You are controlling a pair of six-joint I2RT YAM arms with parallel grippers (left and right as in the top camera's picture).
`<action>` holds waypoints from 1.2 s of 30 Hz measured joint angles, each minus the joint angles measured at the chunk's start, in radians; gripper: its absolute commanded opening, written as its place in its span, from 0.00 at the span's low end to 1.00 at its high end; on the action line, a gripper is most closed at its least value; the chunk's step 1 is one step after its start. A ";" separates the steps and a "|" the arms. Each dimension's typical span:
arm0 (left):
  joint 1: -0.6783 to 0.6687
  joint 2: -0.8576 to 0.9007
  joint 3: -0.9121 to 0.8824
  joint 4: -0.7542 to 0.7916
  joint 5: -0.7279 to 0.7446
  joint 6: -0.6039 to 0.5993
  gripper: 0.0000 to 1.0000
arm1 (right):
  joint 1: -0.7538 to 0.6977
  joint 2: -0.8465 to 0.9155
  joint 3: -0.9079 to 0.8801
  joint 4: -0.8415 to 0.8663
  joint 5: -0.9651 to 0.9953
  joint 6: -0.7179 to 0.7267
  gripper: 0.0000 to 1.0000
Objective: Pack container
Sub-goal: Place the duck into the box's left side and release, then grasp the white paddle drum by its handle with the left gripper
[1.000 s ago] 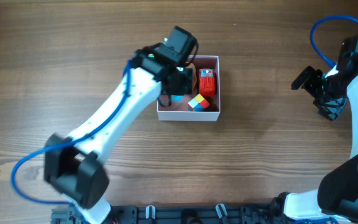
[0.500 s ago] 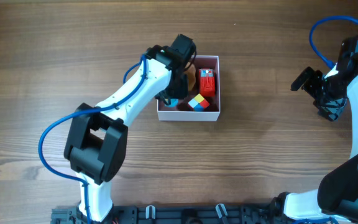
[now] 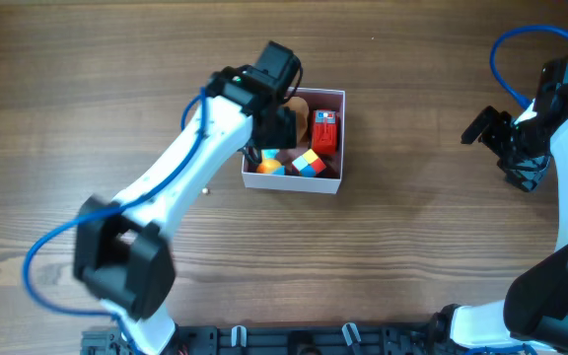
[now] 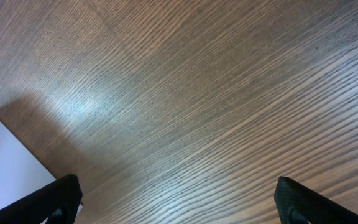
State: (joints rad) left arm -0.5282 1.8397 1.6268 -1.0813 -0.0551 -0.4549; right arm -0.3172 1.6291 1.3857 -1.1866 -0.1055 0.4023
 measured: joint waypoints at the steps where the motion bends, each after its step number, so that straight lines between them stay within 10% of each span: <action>1: 0.000 -0.034 0.002 0.000 0.000 0.000 0.78 | 0.000 0.000 0.000 0.000 0.000 0.000 1.00; 15: 0.176 -0.182 -0.021 -0.230 -0.171 0.070 0.84 | 0.000 0.000 0.000 -0.003 -0.012 0.000 1.00; 19: 0.301 -0.181 -0.149 -0.161 -0.126 0.161 0.67 | 0.000 0.000 0.000 -0.001 -0.019 0.000 1.00; 36: 0.470 -0.174 -0.650 0.309 0.024 0.366 0.64 | 0.000 0.000 0.000 0.013 -0.026 0.000 1.00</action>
State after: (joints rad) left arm -0.0586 1.6653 0.9771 -0.7719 -0.0307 -0.0887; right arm -0.3172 1.6291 1.3857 -1.1732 -0.1310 0.4019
